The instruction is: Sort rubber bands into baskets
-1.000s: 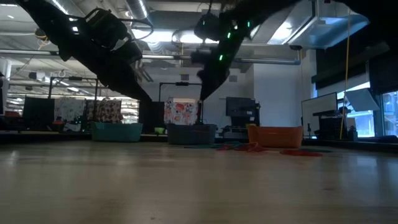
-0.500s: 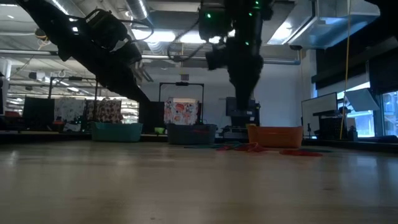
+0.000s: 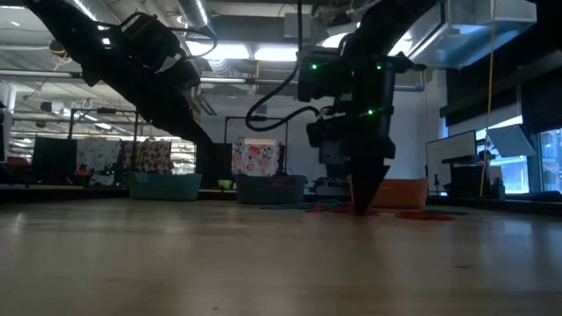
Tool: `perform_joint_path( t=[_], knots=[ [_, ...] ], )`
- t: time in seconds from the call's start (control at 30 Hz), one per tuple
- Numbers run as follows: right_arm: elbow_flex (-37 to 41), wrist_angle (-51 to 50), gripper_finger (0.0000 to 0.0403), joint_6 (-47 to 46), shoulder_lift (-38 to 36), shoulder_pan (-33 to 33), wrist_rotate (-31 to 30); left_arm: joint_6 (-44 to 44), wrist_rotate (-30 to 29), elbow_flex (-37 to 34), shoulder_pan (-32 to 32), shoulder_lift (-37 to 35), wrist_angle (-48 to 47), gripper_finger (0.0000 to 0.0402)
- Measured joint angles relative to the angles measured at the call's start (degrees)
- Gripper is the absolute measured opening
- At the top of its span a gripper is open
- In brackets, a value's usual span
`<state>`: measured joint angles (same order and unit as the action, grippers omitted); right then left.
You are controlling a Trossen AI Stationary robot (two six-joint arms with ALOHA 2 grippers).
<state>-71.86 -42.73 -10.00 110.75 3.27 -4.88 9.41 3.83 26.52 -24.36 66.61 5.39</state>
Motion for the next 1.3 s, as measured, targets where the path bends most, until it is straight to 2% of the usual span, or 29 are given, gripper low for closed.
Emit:
perform_joint_path(
  t=[0.27,0.37,0.5,0.57,0.73,0.93,1.3],
  knots=[
    [2.7,4.0,0.0151,0.4,-0.4,0.1,0.2,0.0,0.0,0.0,0.0,0.0,0.0,0.0160],
    [3.1,4.3,0.0112,0.5,-0.4,0.1,0.6,0.0,0.0,0.0,0.0,0.0,0.0,0.0160],
    [3.1,4.6,0.0028,2.6,-0.4,0.0,2.4,0.0,0.0,0.0,0.0,0.0,0.0,0.0160],
    [3.1,4.8,0.0011,4.0,-0.3,0.0,3.0,0.0,0.0,0.0,0.0,0.0,0.0,0.0160],
    [1.6,2.7,0.0027,4.5,0.0,-1.1,6.1,0.1,0.0,0.0,0.0,0.0,0.0,0.0160],
    [-4.2,-3.1,0.0005,6.9,0.3,-3.4,8.8,0.1,0.0,0.0,0.0,0.0,0.0,0.0160],
    [-17.4,-12.7,0.0016,10.3,0.2,-3.6,8.3,0.1,0.0,0.0,0.0,0.0,0.0,0.0160]
  ],
)
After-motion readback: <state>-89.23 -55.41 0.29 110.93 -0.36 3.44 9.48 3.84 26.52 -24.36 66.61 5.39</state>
